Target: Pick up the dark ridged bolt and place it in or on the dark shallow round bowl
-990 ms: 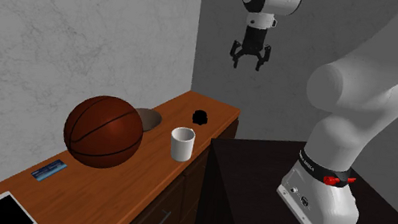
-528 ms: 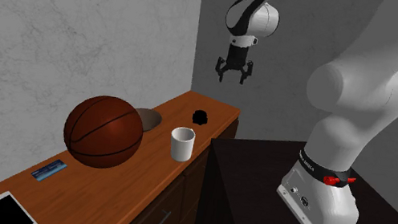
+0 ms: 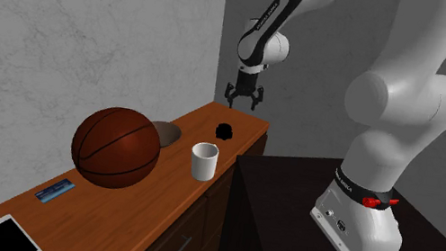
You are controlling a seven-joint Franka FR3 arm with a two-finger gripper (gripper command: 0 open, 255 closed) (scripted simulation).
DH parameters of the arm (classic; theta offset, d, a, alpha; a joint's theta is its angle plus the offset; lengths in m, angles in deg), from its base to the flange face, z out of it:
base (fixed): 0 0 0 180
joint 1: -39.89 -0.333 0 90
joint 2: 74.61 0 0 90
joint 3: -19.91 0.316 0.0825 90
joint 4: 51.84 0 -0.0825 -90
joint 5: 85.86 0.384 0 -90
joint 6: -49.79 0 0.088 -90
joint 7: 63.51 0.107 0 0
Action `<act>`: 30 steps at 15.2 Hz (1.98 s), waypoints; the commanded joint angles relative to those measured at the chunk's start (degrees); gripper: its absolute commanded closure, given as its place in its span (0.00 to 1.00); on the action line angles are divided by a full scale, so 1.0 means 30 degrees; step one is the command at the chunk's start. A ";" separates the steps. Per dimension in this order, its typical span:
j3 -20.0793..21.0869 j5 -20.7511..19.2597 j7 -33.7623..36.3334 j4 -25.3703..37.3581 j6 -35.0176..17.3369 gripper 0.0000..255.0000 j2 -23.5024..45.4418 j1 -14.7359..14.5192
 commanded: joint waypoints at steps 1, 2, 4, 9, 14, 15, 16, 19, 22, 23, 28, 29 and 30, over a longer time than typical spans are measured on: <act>-0.0286 -0.0910 0.0912 0.0955 -0.0521 0.00 0.1651 -0.0538; -0.0466 -0.1275 0.1271 0.1448 -0.0727 0.00 0.2424 -0.0826; -0.0857 -0.1874 0.1883 0.2495 -0.1076 0.00 0.3948 -0.1442; -0.1560 -0.2654 0.2716 0.4552 -0.1646 0.00 0.6745 -0.2532; -0.2018 -0.3032 0.2997 0.5006 -0.2452 0.00 0.7987 -0.2884; -0.2158 -0.3138 0.3078 0.5170 -0.2694 0.00 0.8385 -0.2992; -0.2160 -0.3137 0.3078 0.5167 -0.2696 0.00 0.8384 -0.2994; -0.2159 -0.3135 0.3077 0.5170 -0.2694 0.00 0.8385 -0.2994; -0.2159 -0.3135 0.3077 0.5170 -0.2694 0.00 0.8385 -0.2994; -0.2158 -0.3134 0.3076 0.5170 -0.2692 0.00 0.8384 -0.2993; -0.2159 -0.3135 0.3076 0.5169 -0.2694 1.00 0.8385 -0.2993; -0.2159 -0.3135 0.3076 0.5164 -0.2696 1.00 0.8381 -0.2992; -0.2159 -0.3135 0.3077 0.5165 -0.2696 1.00 0.8383 -0.2993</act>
